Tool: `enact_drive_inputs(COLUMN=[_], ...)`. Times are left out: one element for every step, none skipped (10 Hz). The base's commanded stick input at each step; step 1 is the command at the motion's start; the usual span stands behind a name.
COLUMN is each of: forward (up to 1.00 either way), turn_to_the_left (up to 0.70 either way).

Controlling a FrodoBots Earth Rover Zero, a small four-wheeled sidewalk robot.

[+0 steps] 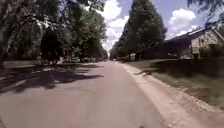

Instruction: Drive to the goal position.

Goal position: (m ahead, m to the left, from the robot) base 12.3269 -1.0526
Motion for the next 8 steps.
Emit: enact_drive_inputs(forward=[0.70, 0.70, 0.70, 0.70, 0.70, 0.70, 0.70, 0.70], turn_to_the_left=[0.00, 0.00, 0.00, 0.00, 0.00, 0.00, 0.00, 0.00])
